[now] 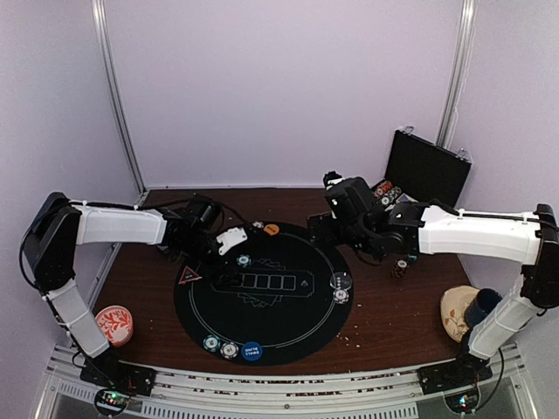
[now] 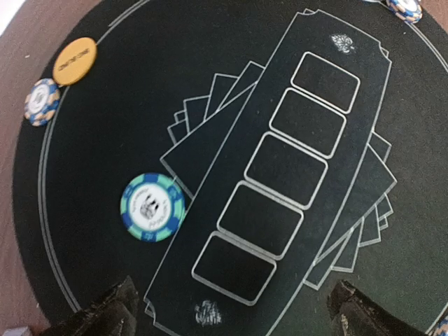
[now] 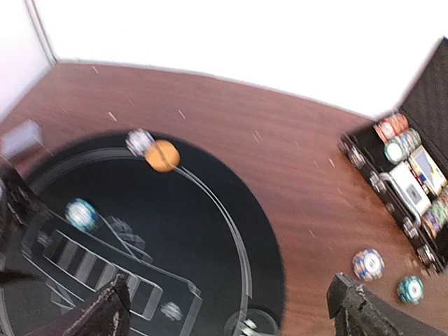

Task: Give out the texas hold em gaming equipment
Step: Place the poker chips pile on the poker table mat, then move the poker chips pile to the big blind area.

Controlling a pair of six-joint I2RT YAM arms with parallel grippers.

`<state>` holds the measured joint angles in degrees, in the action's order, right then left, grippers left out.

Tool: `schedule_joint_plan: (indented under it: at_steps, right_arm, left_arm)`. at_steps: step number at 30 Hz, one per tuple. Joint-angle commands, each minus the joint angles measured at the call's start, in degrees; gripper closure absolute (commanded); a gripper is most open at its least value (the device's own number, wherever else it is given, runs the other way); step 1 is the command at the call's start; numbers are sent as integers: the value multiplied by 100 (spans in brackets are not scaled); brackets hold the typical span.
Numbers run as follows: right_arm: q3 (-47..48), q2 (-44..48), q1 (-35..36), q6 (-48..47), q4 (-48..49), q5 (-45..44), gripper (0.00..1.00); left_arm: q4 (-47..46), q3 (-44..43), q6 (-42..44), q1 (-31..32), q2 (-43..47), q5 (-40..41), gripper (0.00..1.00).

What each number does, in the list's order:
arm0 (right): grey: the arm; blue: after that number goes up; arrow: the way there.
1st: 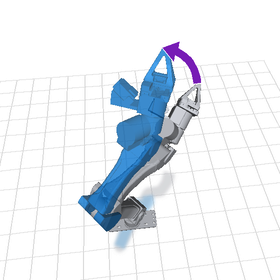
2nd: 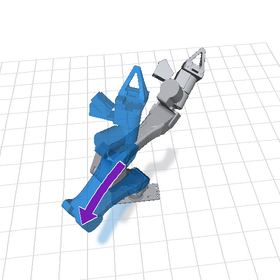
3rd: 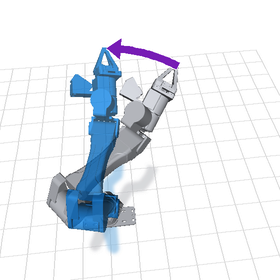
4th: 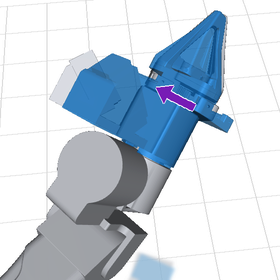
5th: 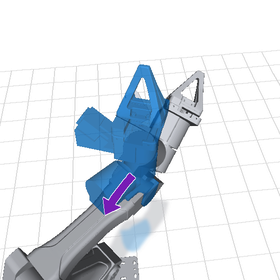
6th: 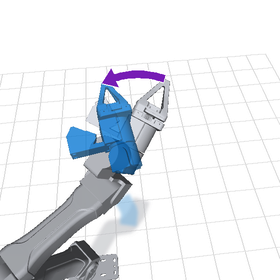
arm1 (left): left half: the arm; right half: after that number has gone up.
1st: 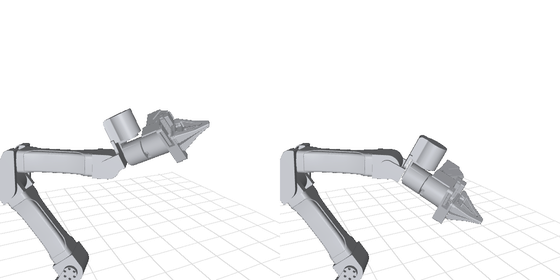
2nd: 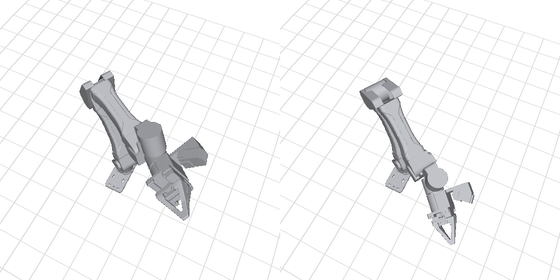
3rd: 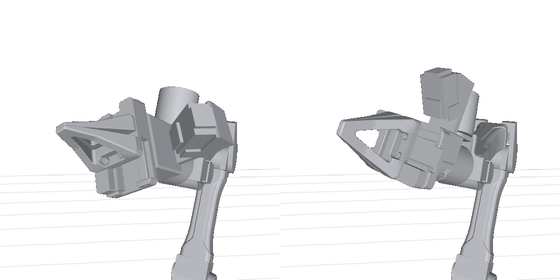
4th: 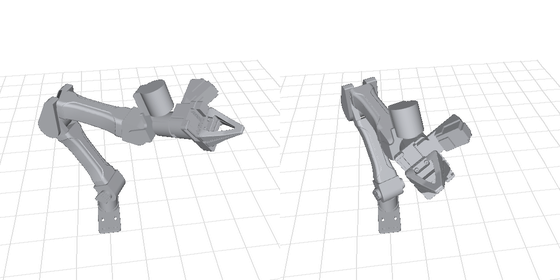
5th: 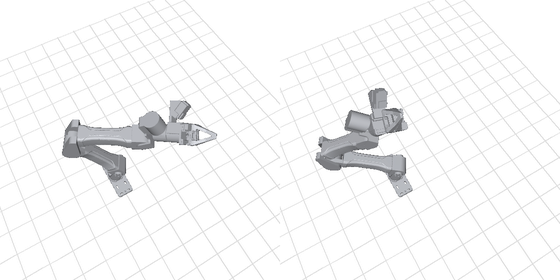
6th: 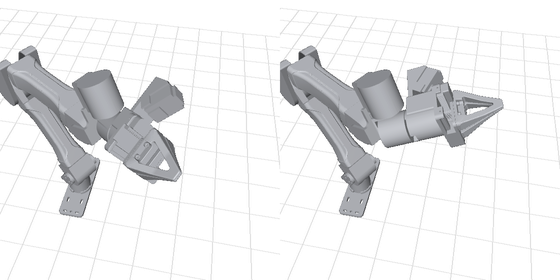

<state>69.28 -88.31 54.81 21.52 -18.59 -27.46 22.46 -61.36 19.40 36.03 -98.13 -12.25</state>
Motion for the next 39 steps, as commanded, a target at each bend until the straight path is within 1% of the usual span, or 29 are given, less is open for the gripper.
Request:
schedule_joint_plan:
  at_steps: [1, 5, 9, 13, 23, 34, 39]
  right_arm:
    - [-814, 281, 19, 142, 244, -323, 0]
    - [-1494, 491, 13, 85, 728, -353, 0]
    - [-1619, 549, 15, 75, 850, -318, 0]
    - [-1732, 687, 15, 72, 926, -322, 0]
    - [-1966, 1061, 15, 122, 1111, -225, 0]
    - [-2003, 1067, 13, 107, 1125, -223, 0]
    - [-2006, 1087, 13, 108, 1129, -235, 0]
  left_arm:
    - [235, -665, -78, -15, -522, 5, 2]
    - [467, -1261, -174, -10, -1059, 0, 2]
    - [591, -1659, -301, -15, -1476, -76, 2]
    - [488, -1719, -370, -32, -1666, 192, 2]
    - [546, -1898, -511, -263, -1989, 69, 3]
    - [763, -2035, -347, -328, -2259, -116, 15]
    - [777, -2052, -328, -331, -2356, 47, 19]
